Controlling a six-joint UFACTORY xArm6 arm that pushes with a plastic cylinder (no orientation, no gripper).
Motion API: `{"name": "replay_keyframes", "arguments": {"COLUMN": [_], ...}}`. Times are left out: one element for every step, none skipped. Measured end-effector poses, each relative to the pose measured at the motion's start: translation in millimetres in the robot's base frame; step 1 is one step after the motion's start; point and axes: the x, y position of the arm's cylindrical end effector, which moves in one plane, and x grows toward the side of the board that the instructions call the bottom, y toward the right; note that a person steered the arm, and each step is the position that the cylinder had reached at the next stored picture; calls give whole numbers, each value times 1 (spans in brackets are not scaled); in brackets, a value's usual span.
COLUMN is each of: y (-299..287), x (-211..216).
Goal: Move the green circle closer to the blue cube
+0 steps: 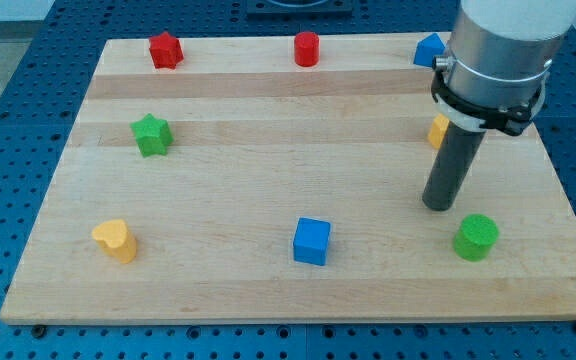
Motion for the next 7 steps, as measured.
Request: {"name": "replay_keyframes", "arguments": {"y": [0,24,56,67,66,50,31], "x": [0,0,6,35,52,52,48]}}
